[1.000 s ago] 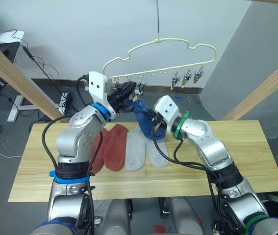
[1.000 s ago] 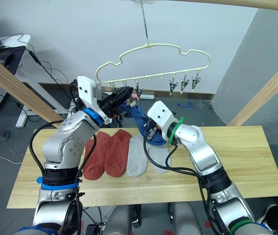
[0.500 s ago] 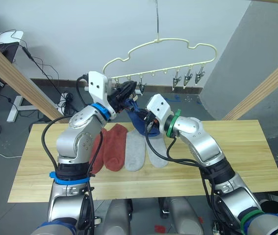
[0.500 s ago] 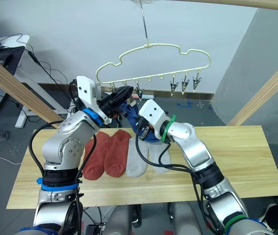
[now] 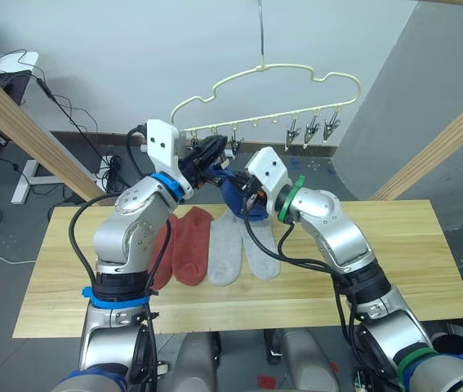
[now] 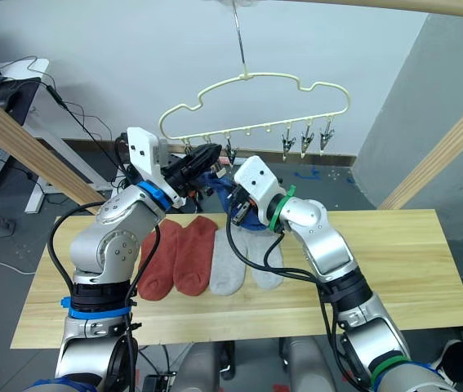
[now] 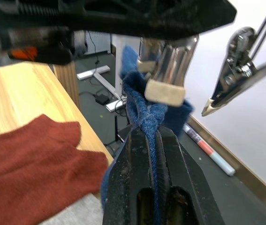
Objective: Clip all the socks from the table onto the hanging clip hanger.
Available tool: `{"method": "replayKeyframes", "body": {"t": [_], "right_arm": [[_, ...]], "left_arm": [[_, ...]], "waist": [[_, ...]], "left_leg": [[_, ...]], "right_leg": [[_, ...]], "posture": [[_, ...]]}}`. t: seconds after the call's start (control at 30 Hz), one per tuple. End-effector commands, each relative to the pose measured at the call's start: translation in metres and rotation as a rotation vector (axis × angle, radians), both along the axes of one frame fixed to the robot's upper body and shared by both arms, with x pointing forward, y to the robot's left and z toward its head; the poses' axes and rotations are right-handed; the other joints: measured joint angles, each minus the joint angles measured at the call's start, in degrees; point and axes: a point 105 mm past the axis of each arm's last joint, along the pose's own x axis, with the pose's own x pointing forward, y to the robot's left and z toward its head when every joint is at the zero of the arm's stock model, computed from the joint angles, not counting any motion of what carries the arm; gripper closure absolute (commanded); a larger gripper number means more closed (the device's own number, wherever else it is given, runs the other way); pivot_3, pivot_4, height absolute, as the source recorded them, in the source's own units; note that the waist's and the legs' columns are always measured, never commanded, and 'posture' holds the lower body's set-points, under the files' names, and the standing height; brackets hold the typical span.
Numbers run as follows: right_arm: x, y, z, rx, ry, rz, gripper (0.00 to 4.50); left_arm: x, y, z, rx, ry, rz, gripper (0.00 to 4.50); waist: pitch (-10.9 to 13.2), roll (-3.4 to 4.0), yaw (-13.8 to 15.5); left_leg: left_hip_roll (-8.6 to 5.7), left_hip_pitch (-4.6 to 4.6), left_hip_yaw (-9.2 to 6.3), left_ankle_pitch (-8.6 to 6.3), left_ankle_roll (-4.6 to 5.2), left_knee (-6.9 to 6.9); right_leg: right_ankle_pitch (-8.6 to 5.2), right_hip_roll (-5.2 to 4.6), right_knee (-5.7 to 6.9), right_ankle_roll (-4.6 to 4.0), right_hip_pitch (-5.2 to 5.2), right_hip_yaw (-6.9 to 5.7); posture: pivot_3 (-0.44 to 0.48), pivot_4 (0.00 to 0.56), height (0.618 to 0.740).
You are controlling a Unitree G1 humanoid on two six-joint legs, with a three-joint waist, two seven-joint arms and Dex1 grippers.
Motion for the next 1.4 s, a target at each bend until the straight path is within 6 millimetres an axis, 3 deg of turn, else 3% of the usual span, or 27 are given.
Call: {"method": "replayKeyframes", "body": {"t": [0.03,0.3,0.67,1.0,1.1,1.27,1.4], "right_arm": [[-0.006,0.004,0.028,0.067,-0.067,0.017,4.50],[-0.006,0.005,0.029,0.068,-0.073,0.018,4.50],[-0.005,0.006,0.028,0.072,-0.073,0.020,4.50],[-0.008,0.009,0.023,0.082,-0.040,0.042,4.50],[-0.010,0.010,0.020,0.074,-0.036,0.047,3.75],[-0.014,0.007,0.014,0.036,-0.036,0.052,2.01],[-0.022,-0.006,0.008,-0.006,-0.037,0.062,2.01]], "left_arm": [[-0.007,0.000,0.010,-0.006,-0.048,-0.009,4.42],[-0.006,0.006,0.009,-0.046,-0.022,0.014,4.42],[-0.019,0.007,0.006,-0.047,0.019,-0.058,0.95],[-0.027,0.017,-0.001,0.018,0.035,-0.049,0.95],[-0.028,0.018,-0.001,0.034,0.020,-0.038,0.92],[-0.028,0.021,-0.001,0.082,-0.039,0.016,0.92],[-0.026,0.024,-0.002,0.125,-0.105,0.105,0.92]], "waist": [[0.00,0.00,-0.01],[0.00,0.00,-0.04],[0.00,0.00,-0.07],[0.00,0.01,-0.05],[0.00,0.01,-0.04],[0.00,0.01,-0.04],[0.00,0.01,0.06]], "left_leg": [[0.00,0.00,0.00,0.00,0.00,0.00],[0.00,0.00,0.00,0.00,0.00,0.00],[0.00,-0.01,-0.01,0.00,0.00,0.00],[0.00,0.00,-0.02,0.00,0.00,0.00],[0.00,0.00,-0.01,0.00,0.00,0.00],[0.00,0.00,-0.01,0.00,0.00,0.00],[0.00,-0.01,-0.01,0.00,0.00,-0.01]], "right_leg": [[0.00,0.00,0.00,0.00,0.00,0.00],[0.00,-0.01,0.00,0.00,0.00,0.00],[0.00,-0.01,0.00,0.00,0.00,0.00],[0.00,-0.01,0.01,-0.01,0.00,-0.01],[0.00,-0.01,0.00,-0.01,0.00,0.00],[0.00,-0.01,0.01,-0.01,0.00,0.00],[0.00,-0.01,0.00,-0.01,-0.01,0.00]], "posture": [[-0.121,0.326,0.740],[-0.117,0.322,0.740],[-0.113,0.320,0.740],[-0.103,0.319,0.740],[-0.101,0.318,0.740],[-0.106,0.319,0.740],[-0.103,0.319,0.740]]}}
